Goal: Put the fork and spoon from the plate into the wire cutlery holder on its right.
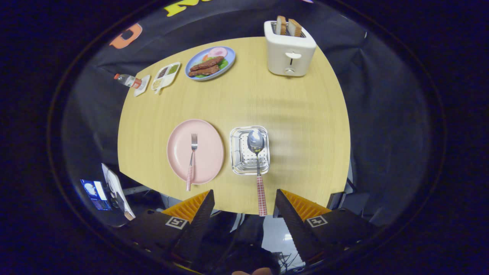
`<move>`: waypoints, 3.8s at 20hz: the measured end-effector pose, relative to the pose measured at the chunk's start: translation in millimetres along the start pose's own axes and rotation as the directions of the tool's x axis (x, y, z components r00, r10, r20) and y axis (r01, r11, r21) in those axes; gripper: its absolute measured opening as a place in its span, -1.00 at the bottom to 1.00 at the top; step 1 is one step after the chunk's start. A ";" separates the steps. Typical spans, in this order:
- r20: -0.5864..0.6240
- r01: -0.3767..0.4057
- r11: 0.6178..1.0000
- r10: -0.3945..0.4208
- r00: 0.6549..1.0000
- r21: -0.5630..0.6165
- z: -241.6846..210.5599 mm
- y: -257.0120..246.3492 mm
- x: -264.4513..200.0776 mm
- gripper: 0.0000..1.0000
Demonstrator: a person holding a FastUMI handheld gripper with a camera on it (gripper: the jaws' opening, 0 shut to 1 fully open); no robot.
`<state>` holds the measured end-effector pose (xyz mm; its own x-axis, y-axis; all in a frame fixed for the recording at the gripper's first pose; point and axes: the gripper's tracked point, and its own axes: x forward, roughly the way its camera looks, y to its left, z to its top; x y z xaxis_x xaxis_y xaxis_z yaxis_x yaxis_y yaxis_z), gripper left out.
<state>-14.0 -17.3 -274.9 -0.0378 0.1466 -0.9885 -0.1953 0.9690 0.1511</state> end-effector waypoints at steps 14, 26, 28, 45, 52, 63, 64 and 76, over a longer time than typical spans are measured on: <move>-0.052 -0.036 0.999 0.036 0.998 0.004 -57.7 173.9 132.8 0.90; -0.162 0.024 0.980 0.008 0.987 0.196 -61.4 168.3 189.4 0.22; -0.166 0.003 0.981 0.030 0.986 0.196 -63.2 168.1 192.4 0.00; -0.097 -0.024 0.986 0.040 0.994 0.166 -64.1 73.8 13.0 -0.91; -0.215 -0.022 0.969 0.077 0.974 0.248 -74.5 29.8 6.3 -0.91; -0.275 -0.036 0.967 0.107 0.956 0.252 -70.3 20.7 14.6 -0.85; -0.278 -0.036 0.967 0.107 0.955 0.250 -70.3 20.8 14.9 -0.85; -0.283 -0.013 0.960 0.095 0.955 0.279 -53.6 17.7 12.2 -0.85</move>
<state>-70.5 -9.0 -283.8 -0.3316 0.1754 -0.9270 0.0859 0.9841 0.1555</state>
